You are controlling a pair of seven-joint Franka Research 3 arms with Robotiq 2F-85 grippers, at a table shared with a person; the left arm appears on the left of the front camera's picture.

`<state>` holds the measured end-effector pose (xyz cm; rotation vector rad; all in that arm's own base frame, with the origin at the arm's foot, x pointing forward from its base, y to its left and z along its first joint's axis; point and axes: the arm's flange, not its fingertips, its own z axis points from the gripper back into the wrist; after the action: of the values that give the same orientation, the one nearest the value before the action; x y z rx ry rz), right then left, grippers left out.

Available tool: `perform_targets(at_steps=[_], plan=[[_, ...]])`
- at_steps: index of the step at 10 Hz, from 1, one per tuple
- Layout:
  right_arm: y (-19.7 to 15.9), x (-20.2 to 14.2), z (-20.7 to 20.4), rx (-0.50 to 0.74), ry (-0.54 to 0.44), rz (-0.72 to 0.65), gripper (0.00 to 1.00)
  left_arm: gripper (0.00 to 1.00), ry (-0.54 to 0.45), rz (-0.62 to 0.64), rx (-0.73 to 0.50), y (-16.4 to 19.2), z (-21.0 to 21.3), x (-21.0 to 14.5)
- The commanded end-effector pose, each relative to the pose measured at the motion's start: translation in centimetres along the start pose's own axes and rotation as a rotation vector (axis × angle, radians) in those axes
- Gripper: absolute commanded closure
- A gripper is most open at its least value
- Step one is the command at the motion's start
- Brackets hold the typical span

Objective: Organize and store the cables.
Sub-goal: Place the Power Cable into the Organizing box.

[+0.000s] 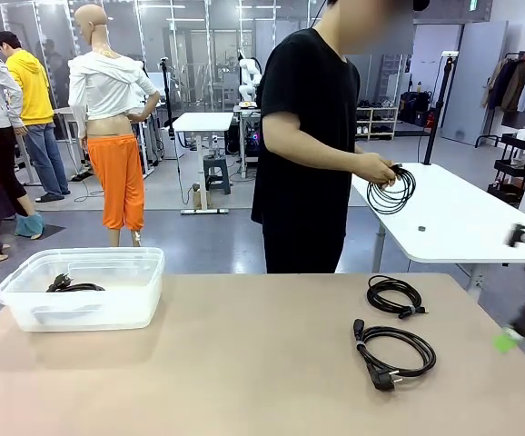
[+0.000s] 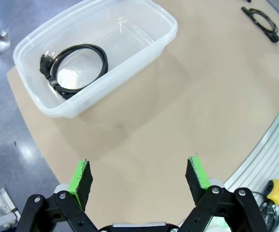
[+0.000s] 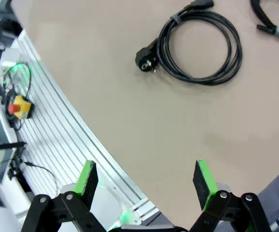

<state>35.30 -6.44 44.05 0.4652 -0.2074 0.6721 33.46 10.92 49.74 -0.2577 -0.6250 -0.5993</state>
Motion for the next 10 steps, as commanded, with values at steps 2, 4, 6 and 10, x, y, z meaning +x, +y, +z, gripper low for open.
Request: perform_targets(at_steps=[2,4,6,10], plan=[[1.7,8.8,-3.3,-0.07,0.123,-0.123,0.0,0.01,0.0,0.007,0.009,-0.1,0.1,0.2],[2.6,13.9,-6.3,-0.088,0.159,-0.107,0.0,0.01,0.0,0.007,0.009,-0.1,0.1,0.2],[3.4,16.8,-8.5,-0.121,0.173,-0.113,0.0,0.01,0.0,0.007,0.009,-0.1,0.1,0.2],[4.1,18.6,-11.6,-0.215,0.179,-0.139,0.0,0.01,0.0,0.007,0.009,-0.1,0.1,0.2]])
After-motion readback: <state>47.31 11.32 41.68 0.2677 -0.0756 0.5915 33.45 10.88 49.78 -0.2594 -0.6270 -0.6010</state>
